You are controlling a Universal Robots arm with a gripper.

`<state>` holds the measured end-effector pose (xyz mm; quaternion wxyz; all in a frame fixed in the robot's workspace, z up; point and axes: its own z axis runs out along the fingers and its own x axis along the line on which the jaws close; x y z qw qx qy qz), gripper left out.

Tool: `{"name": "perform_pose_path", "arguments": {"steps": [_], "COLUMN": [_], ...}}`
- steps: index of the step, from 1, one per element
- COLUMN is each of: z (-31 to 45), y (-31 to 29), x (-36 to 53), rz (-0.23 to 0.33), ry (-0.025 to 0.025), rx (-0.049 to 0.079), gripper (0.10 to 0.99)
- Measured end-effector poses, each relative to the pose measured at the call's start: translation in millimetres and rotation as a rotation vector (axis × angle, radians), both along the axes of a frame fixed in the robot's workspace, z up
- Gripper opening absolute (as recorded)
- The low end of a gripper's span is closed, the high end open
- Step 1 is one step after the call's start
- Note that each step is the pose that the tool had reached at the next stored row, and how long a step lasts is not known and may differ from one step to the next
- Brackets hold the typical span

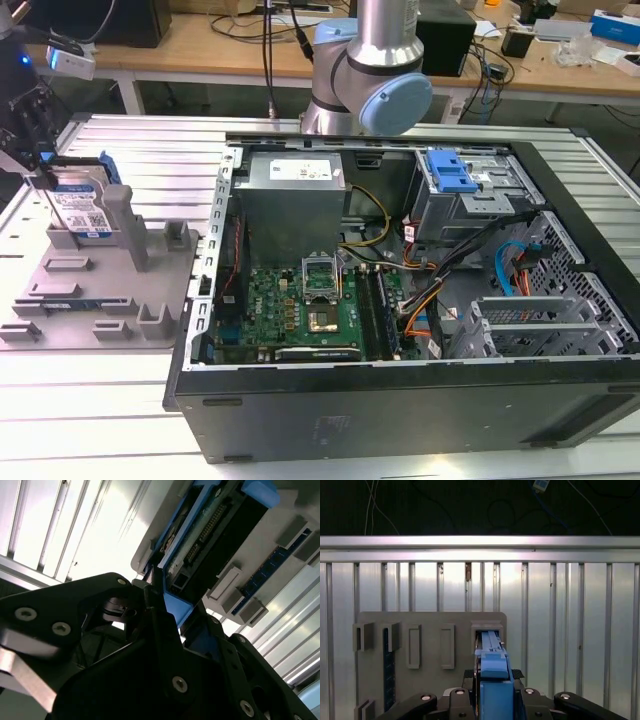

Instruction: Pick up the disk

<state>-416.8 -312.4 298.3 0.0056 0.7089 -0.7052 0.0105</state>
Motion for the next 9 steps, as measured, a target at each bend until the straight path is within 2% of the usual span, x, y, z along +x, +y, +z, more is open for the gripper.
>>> {"name": "perform_pose_path", "arguments": {"steps": [9], "z": [-0.1], "y": [-0.6], "x": [0.0], "rz": [0.000], "ry": [-0.0001], "rx": [0.002], "gripper": [0.365]}}
